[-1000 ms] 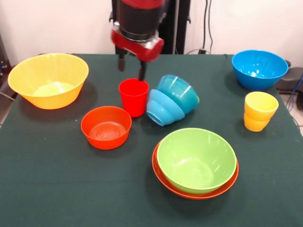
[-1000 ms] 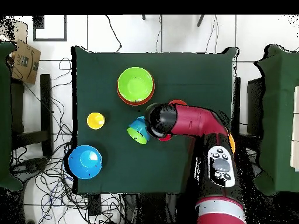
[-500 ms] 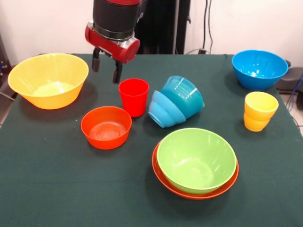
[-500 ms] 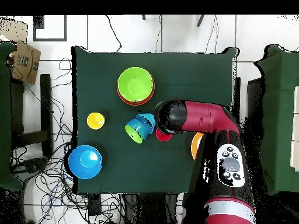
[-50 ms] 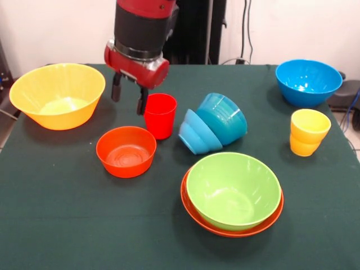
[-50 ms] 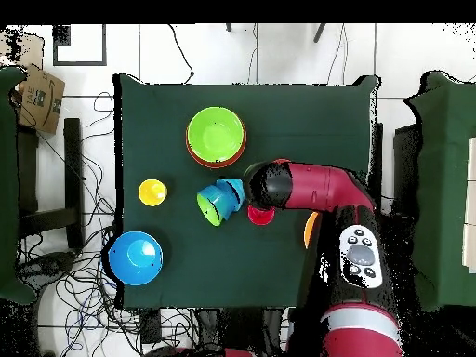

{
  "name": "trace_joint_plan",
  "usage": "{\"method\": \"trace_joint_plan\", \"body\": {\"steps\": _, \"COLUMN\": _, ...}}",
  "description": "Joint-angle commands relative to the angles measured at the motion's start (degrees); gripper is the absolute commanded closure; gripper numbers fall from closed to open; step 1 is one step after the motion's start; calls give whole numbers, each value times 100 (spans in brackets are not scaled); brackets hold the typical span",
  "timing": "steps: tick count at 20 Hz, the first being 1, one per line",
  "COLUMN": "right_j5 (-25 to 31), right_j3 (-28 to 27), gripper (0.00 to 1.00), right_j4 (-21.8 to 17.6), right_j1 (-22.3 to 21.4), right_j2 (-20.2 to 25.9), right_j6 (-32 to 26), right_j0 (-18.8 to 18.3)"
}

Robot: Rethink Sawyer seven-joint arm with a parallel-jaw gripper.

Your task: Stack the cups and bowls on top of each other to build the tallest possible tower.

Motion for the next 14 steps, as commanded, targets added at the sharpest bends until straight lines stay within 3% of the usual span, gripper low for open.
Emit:
{"method": "trace_joint_plan", "body": {"steps": 1, "right_j5": -1314, "right_j3": 521, "gripper": 0, "right_j4": -6, "right_j1": 858, "right_j2": 401, "right_j6": 890, "right_j0": 308}}
{"method": "trace_joint_plan", "body": {"steps": 5, "right_j5": -2024, "right_j3": 718, "gripper": 0, "right_j4": 324, "right_j1": 1162, "right_j2": 193, "right_j6": 1453, "right_j0": 608}}
{"method": "trace_joint_plan", "body": {"steps": 8, "right_j5": -2362, "right_j3": 989, "gripper": 0, "right_j4": 794, "right_j1": 1389, "right_j2": 189, "right_j6": 1793, "right_j0": 781}}
{"method": "trace_joint_plan", "body": {"steps": 14, "right_j5": -2239, "right_j3": 1643, "gripper": 0, "right_j4": 1540, "right_j1": 1354, "right_j2": 589, "right_j6": 1814, "right_j0": 620}}
